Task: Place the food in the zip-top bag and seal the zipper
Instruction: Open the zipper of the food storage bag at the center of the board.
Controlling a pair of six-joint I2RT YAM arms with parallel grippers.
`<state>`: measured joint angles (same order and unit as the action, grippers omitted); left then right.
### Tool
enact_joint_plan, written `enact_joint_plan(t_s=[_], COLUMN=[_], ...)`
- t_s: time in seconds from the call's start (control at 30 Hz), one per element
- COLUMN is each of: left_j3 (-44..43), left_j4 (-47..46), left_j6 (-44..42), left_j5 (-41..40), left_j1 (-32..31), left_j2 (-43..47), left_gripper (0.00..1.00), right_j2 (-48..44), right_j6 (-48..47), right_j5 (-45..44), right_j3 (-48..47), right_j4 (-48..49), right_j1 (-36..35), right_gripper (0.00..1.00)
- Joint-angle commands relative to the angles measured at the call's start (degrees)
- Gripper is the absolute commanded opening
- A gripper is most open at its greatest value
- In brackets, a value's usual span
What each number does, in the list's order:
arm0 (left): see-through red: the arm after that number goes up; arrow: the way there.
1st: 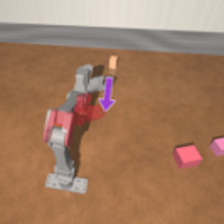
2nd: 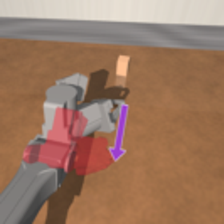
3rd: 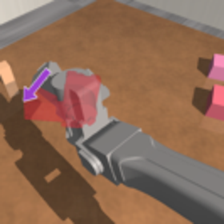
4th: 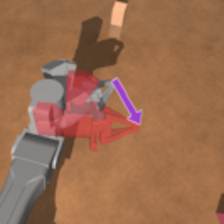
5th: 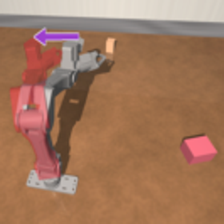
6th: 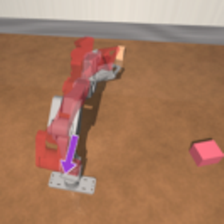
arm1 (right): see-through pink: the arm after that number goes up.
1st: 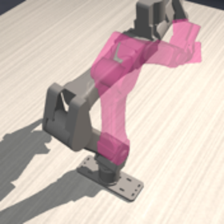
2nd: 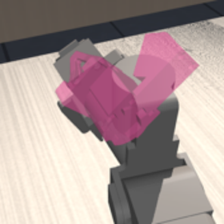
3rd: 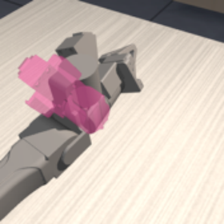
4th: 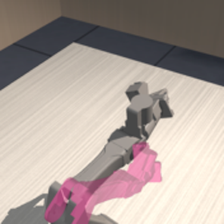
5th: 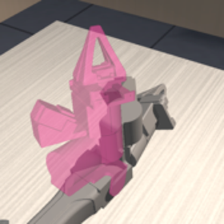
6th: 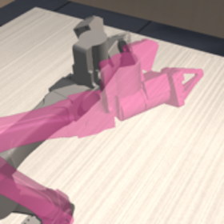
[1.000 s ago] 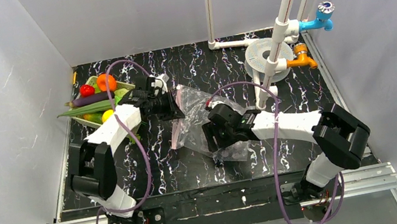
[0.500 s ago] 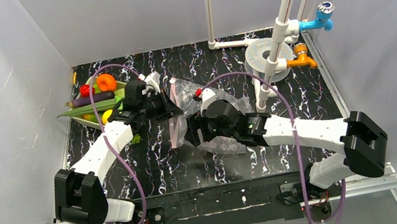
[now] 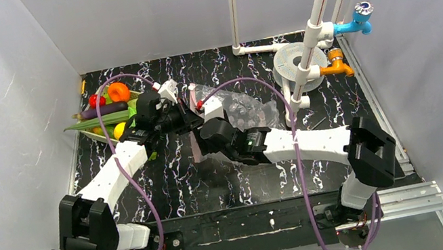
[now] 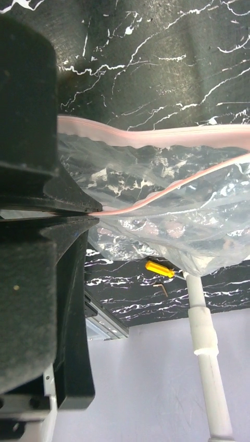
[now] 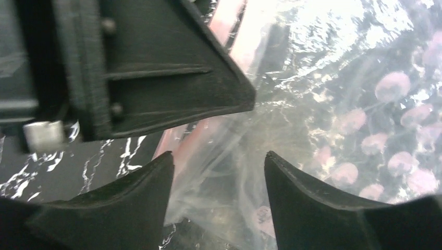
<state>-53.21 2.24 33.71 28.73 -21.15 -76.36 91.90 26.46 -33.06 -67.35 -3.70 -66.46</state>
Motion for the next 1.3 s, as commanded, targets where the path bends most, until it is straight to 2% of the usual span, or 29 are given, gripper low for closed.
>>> enact_joint_plan(t_s=[0.0, 0.17, 0.33, 0.4, 0.47, 0.53, 0.63, 0.77, 0.87, 1.07, 1.13, 1.27], left_j3=[0.14, 0.3, 0.3, 0.24, 0.2, 0.32, 0.58, 2.18, 4.19, 7.23, 6.14, 3.68], left_j4=[-1.89, -3.53, -4.31, -4.28, -4.33, -4.32, -4.59, -5.99, -7.11, -7.84, -6.33, -5.25], left_j6=[0.31, -0.03, -1.24, -1.87, -2.61, -3.42, -5.65, -8.39, -10.51, -12.49, -12.79, -12.43], left_j5=[2.14, 3.06, 4.26, 4.52, 4.47, 3.96, 3.64, 1.07, -4.09, -11.69, -11.28, -4.89], left_j1=[0.05, 0.05, 0.05, 0.05, 0.05, 0.05, 0.01, 0.05, 0.05, 0.05, 0.05, 0.05], left_j2=[2.92, 3.01, 2.78, 2.76, 2.85, 3.54, 5.3, 9.61, 14.61, 19.25, 17.56, 12.75], left_gripper=[0.0, 0.0, 0.0, 0.02, 0.24, 0.41, 0.55, 0.6, 0.62, 0.65, 0.65, 0.67], right_j2=[1.15, 0.27, -3.14, -4.85, -6.38, -8.34, -11.68, -15.53, -18.51, -23.42, -25.12, -27.18], right_j6=[-0.04, -0.01, 0.09, 0.33, -0.03, -0.49, -1.25, -0.61, -0.37, -1.14, -1.01, -1.05], right_j5=[-6.96, -5.33, -3.65, -2.81, -1.97, -0.48, 4.64, 16.36, 22.99, 27.42, 28.54, 31.91], right_j3=[-3.25, -1.64, 3.16, 4.78, 6.3, 8.2, 12.33, 15.98, 18.3, 19.31, 19.66, 19.51], right_j4=[-1.02, 0.87, 7.11, 8.42, 9.79, 11.04, 14.15, 15.81, 16.62, 14.65, 14.6, 14.27], right_j1=[0.18, 0.19, 0.31, 0.51, 0.66, 1.06, 2.64, 6.87, 9.36, 11.95, 12.55, 13.19], right_gripper=[0.66, 0.43, 0.02, 0.01, 0.01, 0.01, 0.01, 0.01, 0.01, 0.01, 0.01, 0.01])
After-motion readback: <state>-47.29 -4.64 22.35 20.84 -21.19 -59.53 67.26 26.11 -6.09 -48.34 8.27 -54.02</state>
